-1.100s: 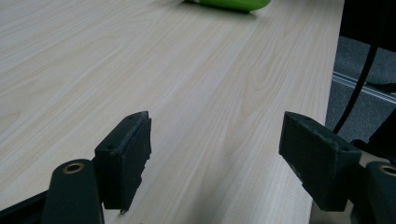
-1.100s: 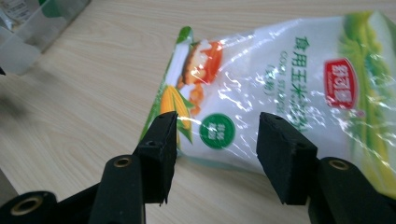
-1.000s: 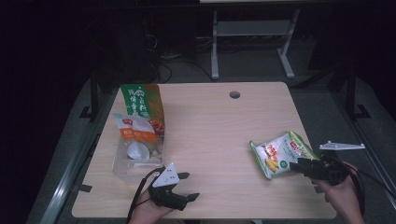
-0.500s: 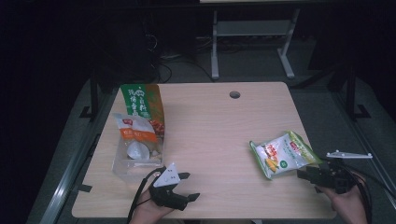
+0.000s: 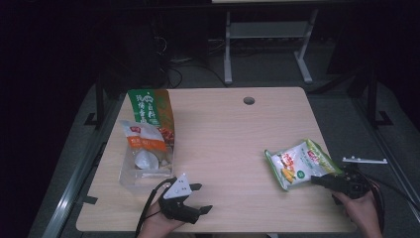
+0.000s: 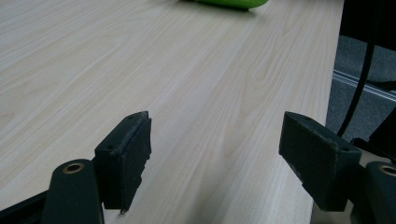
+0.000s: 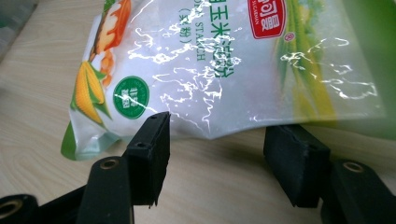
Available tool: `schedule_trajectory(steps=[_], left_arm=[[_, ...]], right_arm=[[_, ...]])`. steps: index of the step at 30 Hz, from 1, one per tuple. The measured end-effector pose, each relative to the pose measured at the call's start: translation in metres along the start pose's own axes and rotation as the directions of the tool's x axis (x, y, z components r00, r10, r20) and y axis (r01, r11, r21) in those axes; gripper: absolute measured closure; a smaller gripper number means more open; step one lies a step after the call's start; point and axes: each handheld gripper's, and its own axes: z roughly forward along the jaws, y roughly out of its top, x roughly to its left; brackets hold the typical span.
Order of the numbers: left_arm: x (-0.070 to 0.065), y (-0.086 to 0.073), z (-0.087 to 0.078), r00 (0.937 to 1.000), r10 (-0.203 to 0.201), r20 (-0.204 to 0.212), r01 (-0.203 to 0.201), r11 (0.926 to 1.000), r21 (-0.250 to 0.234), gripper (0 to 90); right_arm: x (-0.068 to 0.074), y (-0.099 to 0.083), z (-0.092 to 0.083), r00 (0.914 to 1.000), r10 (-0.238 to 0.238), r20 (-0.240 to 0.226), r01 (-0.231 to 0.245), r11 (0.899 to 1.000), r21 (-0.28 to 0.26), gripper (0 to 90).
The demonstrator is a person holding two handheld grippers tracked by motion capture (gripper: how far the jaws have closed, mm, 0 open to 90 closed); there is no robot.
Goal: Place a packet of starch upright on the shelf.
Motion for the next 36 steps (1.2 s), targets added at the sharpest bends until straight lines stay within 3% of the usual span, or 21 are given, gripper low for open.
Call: schedule_trajectory(steps=[9,13,18,28,31,33,34,36], left_arm=[[0.000,0.000,0.001,1.0000,0.002,0.001,-0.002,1.0000,0.002,24.9],[0.000,0.000,0.001,1.0000,0.003,0.000,-0.003,1.0000,0.002,24.9],[-0.001,0.000,0.002,1.0000,0.005,0.000,-0.005,1.0000,0.004,24.9],[0.000,0.001,0.000,1.0000,0.008,-0.005,-0.008,1.0000,-0.001,24.9],[0.000,0.002,-0.001,0.9999,0.008,-0.007,-0.008,1.0000,-0.002,24.9],[0.000,0.002,-0.001,0.9999,0.007,-0.009,-0.007,1.0000,-0.005,24.9],[0.000,0.002,-0.001,0.9999,0.007,-0.009,-0.007,1.0000,-0.005,24.9],[0.000,0.002,-0.001,0.9999,0.008,-0.010,-0.008,1.0000,-0.003,24.9]], right_arm=[[-0.007,0.008,0.009,0.9962,0.047,-0.074,-0.051,0.998,-0.049,44.5],[-0.008,0.013,0.012,0.9966,0.045,-0.069,-0.048,0.998,-0.049,47.9],[-0.003,0.019,0.017,0.9964,0.030,-0.080,-0.032,0.999,-0.027,62.4],[0.015,0.031,0.029,0.9993,-0.029,-0.023,0.029,1.000,-0.008,81.9],[0.016,0.033,0.029,0.9994,-0.032,-0.011,0.032,0.999,0.000,80.2],[0.016,0.033,0.029,0.9997,-0.024,0.001,0.024,1.000,-0.008,69.7],[0.016,0.033,0.029,0.9997,-0.024,0.001,0.024,1.000,-0.008,69.7],[0.011,0.035,0.031,0.9995,0.032,0.000,-0.032,0.999,-0.016,62.2]])
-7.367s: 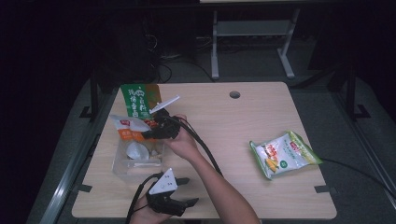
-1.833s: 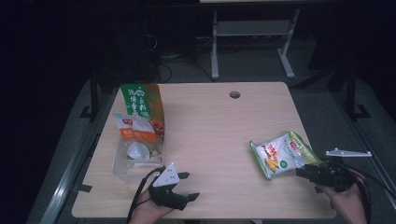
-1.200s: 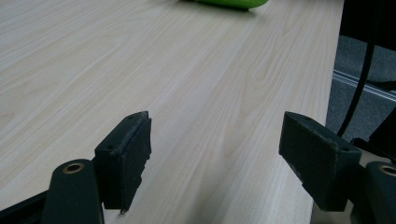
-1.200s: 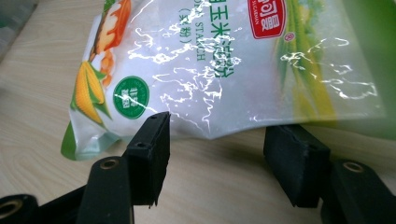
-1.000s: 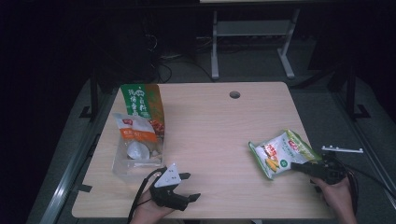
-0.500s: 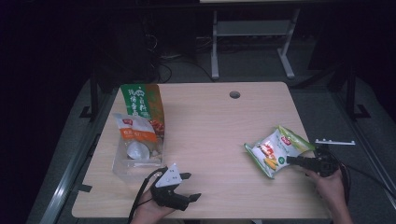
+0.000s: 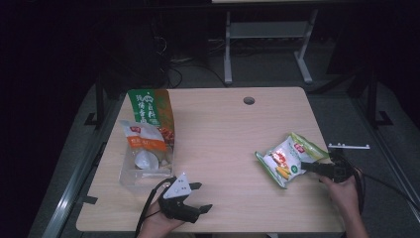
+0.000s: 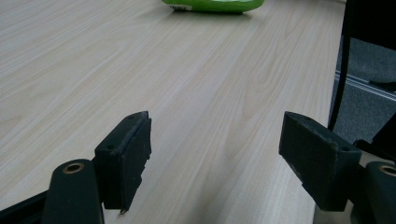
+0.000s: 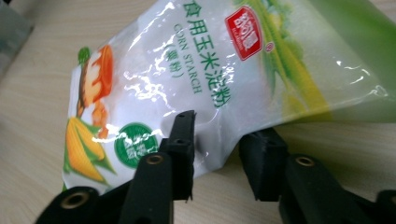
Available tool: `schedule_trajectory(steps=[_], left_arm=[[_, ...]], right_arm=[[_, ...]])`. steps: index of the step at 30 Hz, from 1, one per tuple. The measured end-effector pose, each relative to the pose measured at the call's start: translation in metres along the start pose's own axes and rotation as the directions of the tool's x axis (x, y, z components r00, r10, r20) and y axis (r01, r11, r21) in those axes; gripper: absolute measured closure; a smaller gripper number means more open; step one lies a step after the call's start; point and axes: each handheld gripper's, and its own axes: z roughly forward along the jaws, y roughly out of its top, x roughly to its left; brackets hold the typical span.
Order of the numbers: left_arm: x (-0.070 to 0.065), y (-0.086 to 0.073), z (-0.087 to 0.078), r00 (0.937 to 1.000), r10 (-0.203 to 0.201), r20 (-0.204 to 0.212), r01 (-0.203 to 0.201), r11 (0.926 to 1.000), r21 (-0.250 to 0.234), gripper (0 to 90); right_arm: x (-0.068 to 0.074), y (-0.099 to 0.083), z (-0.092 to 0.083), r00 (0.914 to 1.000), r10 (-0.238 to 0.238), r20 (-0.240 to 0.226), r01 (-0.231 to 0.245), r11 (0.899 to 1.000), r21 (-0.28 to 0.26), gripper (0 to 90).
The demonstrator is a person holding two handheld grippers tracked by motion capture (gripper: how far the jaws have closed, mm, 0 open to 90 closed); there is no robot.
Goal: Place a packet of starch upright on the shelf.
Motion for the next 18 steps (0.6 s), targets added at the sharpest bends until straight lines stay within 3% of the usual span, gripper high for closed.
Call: schedule_trajectory(steps=[3,6,8,9,11,18], left_arm=[[0.000,0.000,0.001,1.0000,0.000,0.001,0.000,1.0000,0.000,24.9],[-0.001,0.000,0.002,1.0000,0.003,0.003,-0.003,1.0000,0.002,25.0],[-0.001,0.000,0.002,1.0000,0.004,0.003,-0.004,1.0000,0.002,25.0],[-0.001,0.000,0.001,1.0000,0.002,0.001,-0.002,1.0000,0.001,25.0],[-0.001,0.001,0.000,1.0000,-0.001,-0.002,0.001,1.0000,-0.002,25.1],[0.000,0.001,-0.001,1.0000,0.001,-0.006,-0.001,1.0000,-0.004,25.1]], right_arm=[[-0.001,0.001,0.003,0.9997,0.026,-0.004,-0.026,1.000,-0.010,63.0],[0.001,0.004,0.008,0.9985,0.043,-0.034,-0.043,0.999,-0.009,76.4],[0.004,0.006,0.009,0.9992,0.036,-0.019,-0.036,0.999,-0.004,79.1],[0.010,0.009,0.008,0.9998,-0.009,0.020,0.009,1.000,0.009,82.8],[0.016,0.011,0.007,0.9981,-0.040,0.046,0.040,0.999,0.011,84.8],[0.034,0.017,-0.004,0.9910,-0.120,0.059,0.122,0.992,-0.039,87.5]])
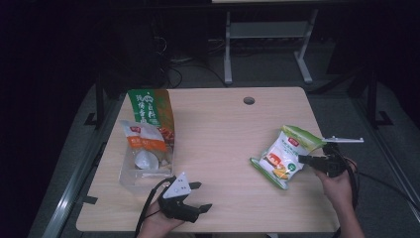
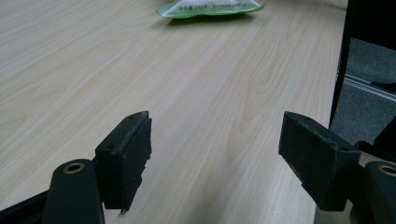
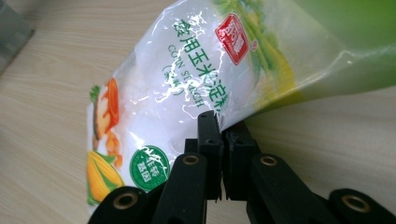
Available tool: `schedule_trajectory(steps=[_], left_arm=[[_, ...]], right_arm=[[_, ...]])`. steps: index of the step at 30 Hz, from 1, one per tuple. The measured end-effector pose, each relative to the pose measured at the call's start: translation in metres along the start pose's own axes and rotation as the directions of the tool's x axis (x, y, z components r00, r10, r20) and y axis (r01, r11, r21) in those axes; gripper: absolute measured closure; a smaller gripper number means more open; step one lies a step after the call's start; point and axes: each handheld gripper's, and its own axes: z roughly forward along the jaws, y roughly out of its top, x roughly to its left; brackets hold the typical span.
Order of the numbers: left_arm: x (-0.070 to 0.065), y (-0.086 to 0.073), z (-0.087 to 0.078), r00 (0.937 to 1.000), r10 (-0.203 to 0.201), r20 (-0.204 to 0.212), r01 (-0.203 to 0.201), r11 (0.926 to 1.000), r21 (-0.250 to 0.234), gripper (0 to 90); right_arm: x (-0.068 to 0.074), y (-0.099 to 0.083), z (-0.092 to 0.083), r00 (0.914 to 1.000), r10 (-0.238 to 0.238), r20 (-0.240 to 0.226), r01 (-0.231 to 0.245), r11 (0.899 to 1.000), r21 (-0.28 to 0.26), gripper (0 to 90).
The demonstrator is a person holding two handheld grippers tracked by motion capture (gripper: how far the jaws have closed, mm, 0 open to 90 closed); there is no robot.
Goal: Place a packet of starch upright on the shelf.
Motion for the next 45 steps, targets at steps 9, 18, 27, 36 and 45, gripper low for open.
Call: schedule_trajectory(steps=[9,18,27,36,45], left_arm=[[0.000,0.000,0.000,1.0000,-0.001,0.001,0.001,1.0000,0.001,25.2],[-0.001,0.000,0.002,0.9999,0.005,0.009,-0.005,1.0000,0.005,25.2],[-0.001,0.007,0.014,0.9986,-0.028,0.044,0.028,0.9996,0.011,25.4],[0.004,0.023,0.025,0.9990,-0.007,0.044,0.007,1.0000,0.004,25.4],[0.012,0.033,0.026,0.9990,-0.017,0.041,0.017,0.9998,-0.006,25.2]], right_arm=[[0.029,0.014,-0.013,0.9941,-0.108,-0.004,0.108,0.994,-0.029,88.6],[0.057,0.021,-0.022,0.9800,-0.193,-0.050,0.191,0.981,-0.039,89.3],[0.091,0.030,-0.027,0.9488,-0.298,-0.104,0.296,0.954,-0.038,89.7],[0.114,0.034,-0.033,0.9206,-0.367,-0.133,0.363,0.930,-0.056,90.0],[0.146,0.038,-0.034,0.8714,-0.452,-0.192,0.442,0.892,-0.090,90.0]])
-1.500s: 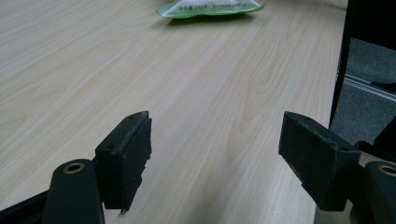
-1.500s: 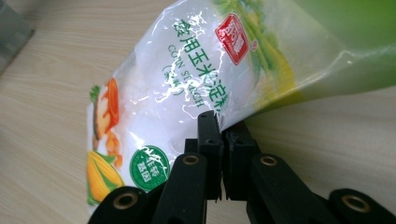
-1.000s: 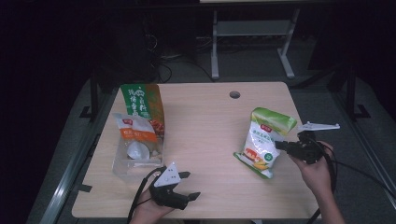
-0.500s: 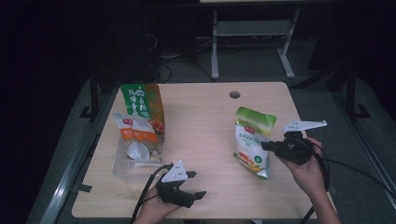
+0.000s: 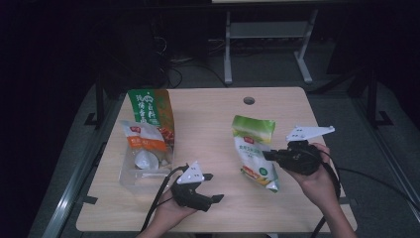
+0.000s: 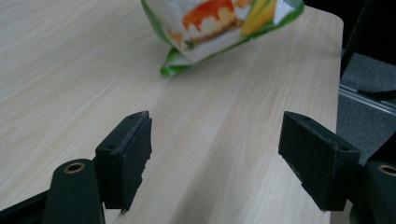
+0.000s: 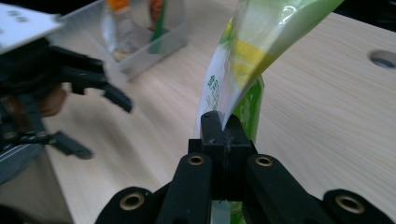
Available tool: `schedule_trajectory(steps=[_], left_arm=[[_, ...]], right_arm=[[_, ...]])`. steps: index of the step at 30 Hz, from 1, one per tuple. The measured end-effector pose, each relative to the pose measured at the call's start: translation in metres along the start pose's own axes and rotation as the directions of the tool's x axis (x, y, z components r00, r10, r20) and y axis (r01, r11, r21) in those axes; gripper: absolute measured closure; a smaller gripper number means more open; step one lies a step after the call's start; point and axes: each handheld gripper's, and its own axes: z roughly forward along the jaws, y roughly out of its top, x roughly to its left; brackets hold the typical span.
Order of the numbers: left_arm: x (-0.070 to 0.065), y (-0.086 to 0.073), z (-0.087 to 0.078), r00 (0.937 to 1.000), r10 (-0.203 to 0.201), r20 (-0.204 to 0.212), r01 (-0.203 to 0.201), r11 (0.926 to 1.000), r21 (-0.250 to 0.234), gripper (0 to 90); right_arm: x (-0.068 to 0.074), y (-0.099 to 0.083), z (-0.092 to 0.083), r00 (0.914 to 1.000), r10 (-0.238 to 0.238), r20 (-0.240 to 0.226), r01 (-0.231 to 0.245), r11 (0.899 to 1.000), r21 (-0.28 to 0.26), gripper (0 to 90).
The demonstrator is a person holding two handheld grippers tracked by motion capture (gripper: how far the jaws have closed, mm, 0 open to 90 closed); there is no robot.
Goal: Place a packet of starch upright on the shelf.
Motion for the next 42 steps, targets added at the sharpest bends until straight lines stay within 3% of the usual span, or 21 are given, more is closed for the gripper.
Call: schedule_trajectory(steps=[3,6,9,12,14,16,17,20,21,25,29,32,37,42], left_arm=[[0.005,0.003,0.001,0.9998,-0.018,0.001,0.018,0.9998,-0.004,23.6],[0.013,0.004,0.002,0.9976,-0.067,0.014,0.068,0.9975,-0.022,20.2],[0.020,0.005,0.003,0.9954,-0.091,0.028,0.092,0.9952,-0.032,19.4],[0.025,0.005,0.005,0.9884,-0.127,0.082,0.132,0.9897,-0.056,20.3],[0.026,0.006,0.005,0.9816,-0.139,0.131,0.150,0.9855,-0.079,31.2],[0.025,0.006,0.005,0.9801,-0.138,0.142,0.152,0.9839,-0.093,47.2],[0.024,0.007,0.004,0.9818,-0.144,0.123,0.156,0.9834,-0.092,51.5],[0.026,0.009,-0.003,0.9792,-0.166,0.116,0.182,0.9740,-0.136,73.2],[0.026,0.009,-0.003,0.9792,-0.166,0.116,0.182,0.9740,-0.136,78.1],[0.016,0.017,-0.010,0.9936,-0.111,0.019,0.113,0.9832,-0.144,86.4],[0.013,0.018,-0.011,0.9950,-0.096,-0.028,0.091,0.9862,-0.138,87.4],[0.009,0.016,-0.013,0.9945,-0.075,-0.073,0.065,0.9894,-0.130,87.8],[0.010,0.013,-0.013,0.9935,-0.079,-0.082,0.070,0.9920,-0.105,87.7],[0.011,0.010,-0.014,0.9935,-0.077,-0.083,0.069,0.9928,-0.099,87.6]], right_arm=[[0.012,0.005,0.005,0.9978,-0.047,-0.048,0.046,0.999,-0.009,90.0],[0.023,0.008,0.011,0.9916,-0.087,-0.096,0.085,0.996,-0.020,90.0],[0.032,0.007,0.019,0.9789,-0.133,-0.155,0.133,0.991,-0.010,90.0],[0.037,0.004,0.027,0.9672,-0.158,-0.199,0.163,0.987,0.009,90.0],[0.037,0.001,0.032,0.9627,-0.158,-0.220,0.165,0.986,0.013,90.0],[0.036,-0.003,0.036,0.9616,-0.150,-0.230,0.156,0.988,0.008,90.0],[0.035,-0.004,0.036,0.9620,-0.145,-0.232,0.150,0.989,0.005,90.0],[0.031,-0.006,0.035,0.9651,-0.135,-0.225,0.137,0.991,-0.007,90.0],[0.031,-0.006,0.035,0.9651,-0.135,-0.225,0.137,0.991,-0.007,90.0],[0.027,-0.008,0.034,0.9702,-0.134,-0.202,0.133,0.991,-0.019,89.8],[0.025,-0.009,0.038,0.9719,-0.147,-0.184,0.147,0.989,-0.013,89.6],[0.020,-0.013,0.048,0.9762,-0.128,-0.175,0.132,0.991,0.009,88.6],[0.018,-0.018,0.056,0.9763,-0.130,-0.173,0.138,0.990,0.035,87.1],[0.017,-0.018,0.064,0.9734,-0.113,-0.199,0.123,0.992,0.036,79.5]])
